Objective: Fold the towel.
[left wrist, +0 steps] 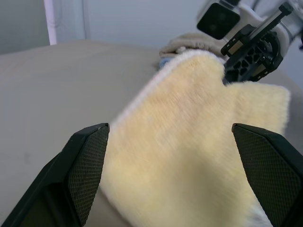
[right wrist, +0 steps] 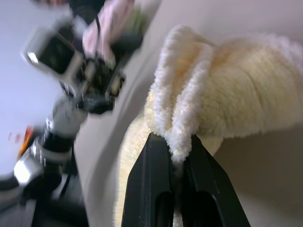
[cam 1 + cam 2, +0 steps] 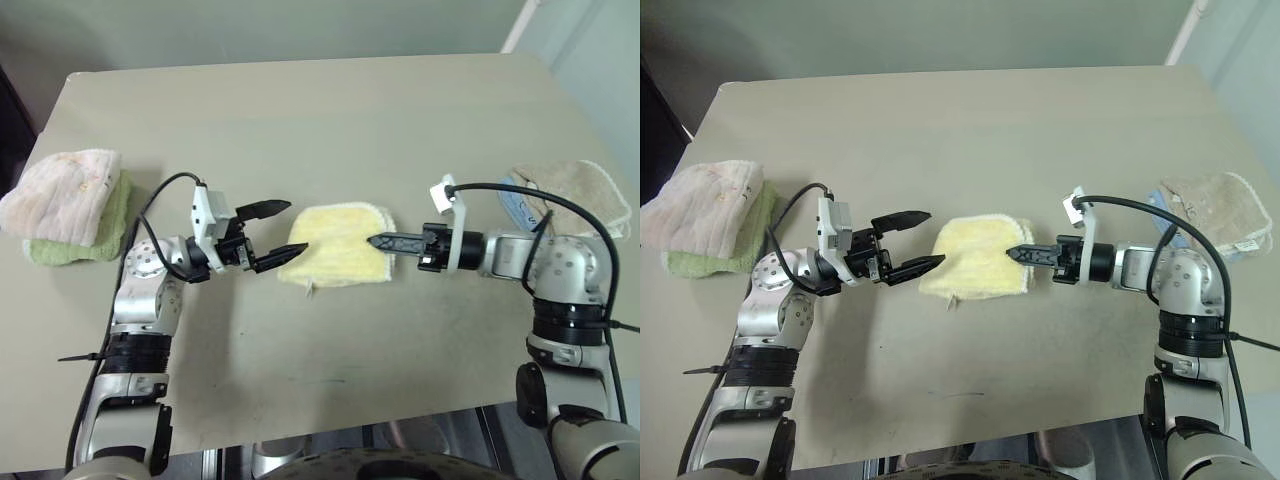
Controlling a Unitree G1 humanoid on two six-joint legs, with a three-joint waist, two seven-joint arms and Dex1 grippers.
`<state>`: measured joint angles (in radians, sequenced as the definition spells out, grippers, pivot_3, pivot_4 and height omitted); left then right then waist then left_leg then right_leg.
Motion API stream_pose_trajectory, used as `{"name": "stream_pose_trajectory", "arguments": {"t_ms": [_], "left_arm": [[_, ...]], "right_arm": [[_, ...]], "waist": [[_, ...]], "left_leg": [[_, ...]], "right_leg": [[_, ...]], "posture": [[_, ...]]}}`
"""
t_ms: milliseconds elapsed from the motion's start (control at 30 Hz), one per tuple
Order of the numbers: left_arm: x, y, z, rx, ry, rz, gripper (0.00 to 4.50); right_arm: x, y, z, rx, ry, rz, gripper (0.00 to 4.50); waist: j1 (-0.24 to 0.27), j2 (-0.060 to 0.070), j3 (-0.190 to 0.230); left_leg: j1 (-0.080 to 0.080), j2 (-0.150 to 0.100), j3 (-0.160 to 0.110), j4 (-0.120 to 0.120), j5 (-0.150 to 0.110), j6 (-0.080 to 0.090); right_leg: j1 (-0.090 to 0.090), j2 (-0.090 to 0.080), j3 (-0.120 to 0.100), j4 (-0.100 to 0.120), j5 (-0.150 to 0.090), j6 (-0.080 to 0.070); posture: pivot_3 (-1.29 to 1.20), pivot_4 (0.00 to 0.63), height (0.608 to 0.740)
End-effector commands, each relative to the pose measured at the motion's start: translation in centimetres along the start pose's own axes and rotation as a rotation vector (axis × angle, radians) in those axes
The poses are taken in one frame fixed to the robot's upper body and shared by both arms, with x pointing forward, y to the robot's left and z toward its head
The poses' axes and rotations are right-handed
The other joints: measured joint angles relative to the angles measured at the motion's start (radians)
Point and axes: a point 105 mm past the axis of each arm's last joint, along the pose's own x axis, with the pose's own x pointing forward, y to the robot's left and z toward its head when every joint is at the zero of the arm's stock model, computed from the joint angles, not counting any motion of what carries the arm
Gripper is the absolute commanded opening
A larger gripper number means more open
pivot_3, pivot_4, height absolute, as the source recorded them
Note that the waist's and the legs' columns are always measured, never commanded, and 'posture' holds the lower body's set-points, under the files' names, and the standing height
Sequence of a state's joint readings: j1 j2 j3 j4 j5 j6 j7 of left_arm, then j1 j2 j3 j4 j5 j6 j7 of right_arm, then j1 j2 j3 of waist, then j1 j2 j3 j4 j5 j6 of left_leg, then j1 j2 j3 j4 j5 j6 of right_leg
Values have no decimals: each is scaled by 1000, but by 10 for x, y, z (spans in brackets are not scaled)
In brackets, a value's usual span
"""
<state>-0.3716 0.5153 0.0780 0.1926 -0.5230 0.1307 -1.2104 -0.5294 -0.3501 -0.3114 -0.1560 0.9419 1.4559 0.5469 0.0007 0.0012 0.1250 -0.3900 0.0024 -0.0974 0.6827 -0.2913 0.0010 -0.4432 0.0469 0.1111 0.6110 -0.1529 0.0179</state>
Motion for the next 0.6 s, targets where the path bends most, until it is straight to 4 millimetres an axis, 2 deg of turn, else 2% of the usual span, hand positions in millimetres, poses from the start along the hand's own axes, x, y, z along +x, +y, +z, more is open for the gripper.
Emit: {"name": "stream_pose_trajectory", "arguments": {"t_ms": [33,133,233,400,600], "left_arm": [[9,-2,12,-5,-54,-19,4500],[14,-2,8,-19,-59,-27,4500],[22,-2,3,-41,-68,-45,4500],[34,-4,-6,-60,-69,-80,4500],[48,-11,-14,-76,-64,-121,4500]], "right_arm": [[-29,13,21,-80,-163,-52,64],[-43,13,30,-102,-242,-112,64],[-75,4,51,-148,-408,-254,64],[-121,-1,79,-140,-637,-352,64],[-158,-2,104,-158,-783,-435,64]], "waist": [[1,0,0],[0,0,0],[2,0,0],[2,0,0],[2,0,0]], "left_leg": [[0,0,0,0,0,0],[0,0,0,0,-1,1],[0,0,0,1,-1,1],[1,0,0,1,-1,1],[1,0,0,1,-1,1]], "right_leg": [[0,0,0,0,0,0],[0,0,0,-1,0,0],[0,0,0,0,0,1],[1,0,2,-1,0,2],[1,0,2,0,0,4]], "posture": [[0,150,740],[0,150,740],[0,150,740],[0,150,740],[0,150,740]]}}
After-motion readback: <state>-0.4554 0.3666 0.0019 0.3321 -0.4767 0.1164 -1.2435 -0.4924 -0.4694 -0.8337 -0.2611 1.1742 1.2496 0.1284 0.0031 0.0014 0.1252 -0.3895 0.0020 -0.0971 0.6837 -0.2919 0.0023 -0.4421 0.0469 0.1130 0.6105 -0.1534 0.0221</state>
